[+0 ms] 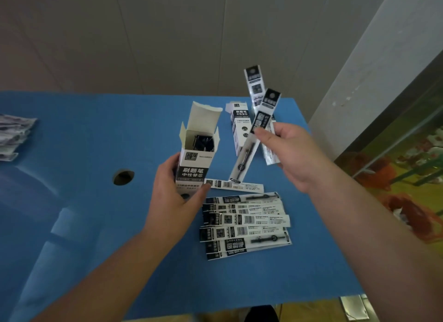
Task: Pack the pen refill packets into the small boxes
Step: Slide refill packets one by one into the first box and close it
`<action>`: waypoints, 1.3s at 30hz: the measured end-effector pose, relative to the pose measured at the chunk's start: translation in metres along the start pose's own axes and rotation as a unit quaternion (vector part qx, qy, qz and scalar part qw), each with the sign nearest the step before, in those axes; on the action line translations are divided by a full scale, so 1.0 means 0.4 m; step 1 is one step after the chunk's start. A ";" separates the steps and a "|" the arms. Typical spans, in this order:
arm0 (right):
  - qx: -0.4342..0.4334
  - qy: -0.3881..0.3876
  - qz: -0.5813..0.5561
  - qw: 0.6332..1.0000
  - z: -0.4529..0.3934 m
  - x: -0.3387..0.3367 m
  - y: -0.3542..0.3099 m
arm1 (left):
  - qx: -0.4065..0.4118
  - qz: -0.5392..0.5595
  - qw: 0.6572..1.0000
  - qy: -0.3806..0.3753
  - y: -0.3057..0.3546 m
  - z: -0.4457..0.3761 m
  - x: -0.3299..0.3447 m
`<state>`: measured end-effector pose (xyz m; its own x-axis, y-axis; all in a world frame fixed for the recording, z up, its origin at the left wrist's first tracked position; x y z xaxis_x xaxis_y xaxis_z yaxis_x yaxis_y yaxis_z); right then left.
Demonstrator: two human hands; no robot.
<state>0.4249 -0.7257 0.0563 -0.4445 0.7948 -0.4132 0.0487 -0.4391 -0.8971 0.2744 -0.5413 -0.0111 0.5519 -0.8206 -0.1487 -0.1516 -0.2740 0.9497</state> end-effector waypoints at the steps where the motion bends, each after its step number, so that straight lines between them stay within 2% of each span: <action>1: 0.011 -0.004 -0.045 0.999 0.010 -0.002 -0.001 | 0.002 -0.006 1.000 -0.002 -0.002 -0.001 0.000; 4: 0.030 0.011 -0.163 0.986 0.040 -0.014 -0.013 | -0.005 -0.020 1.000 -0.006 -0.017 -0.004 -0.001; 7: 0.017 0.050 -0.205 0.977 0.068 -0.026 -0.042 | -0.011 -0.037 0.999 -0.014 -0.032 -0.008 0.003; 14: -0.082 0.131 -0.151 0.976 0.094 -0.009 -0.128 | 0.035 -0.084 0.995 -0.032 -0.001 0.003 0.029; 23: -0.109 0.163 -0.146 0.970 0.089 0.019 -0.145 | 0.044 -0.121 0.990 -0.049 -0.003 0.012 0.035; 29: -0.132 0.139 -0.037 0.981 0.103 0.066 -0.152 | 0.046 -0.110 0.992 -0.046 0.011 0.003 0.047; 33: -0.178 0.138 0.051 0.973 0.103 0.073 -0.179 | 0.034 -0.090 0.995 -0.039 0.007 -0.001 0.052; 39: -0.191 0.117 0.143 0.964 0.088 0.078 -0.190 | 0.015 -0.048 0.998 -0.033 -0.004 -0.010 0.051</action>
<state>0.3759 -0.6821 0.1171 -0.1515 0.7564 -0.6363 0.4857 -0.5037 -0.7144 0.2889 -0.5556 -0.0145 0.5101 -0.8210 -0.2566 -0.1256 -0.3662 0.9220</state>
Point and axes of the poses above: each hand's wrist, its own z-axis away from the middle knuckle, its own x-axis out of the palm, y = z × x, the point moved 6 cm from there along -z, towards the middle knuckle, and after that the axes turned 11 degrees about z, right-handed, at the moved point
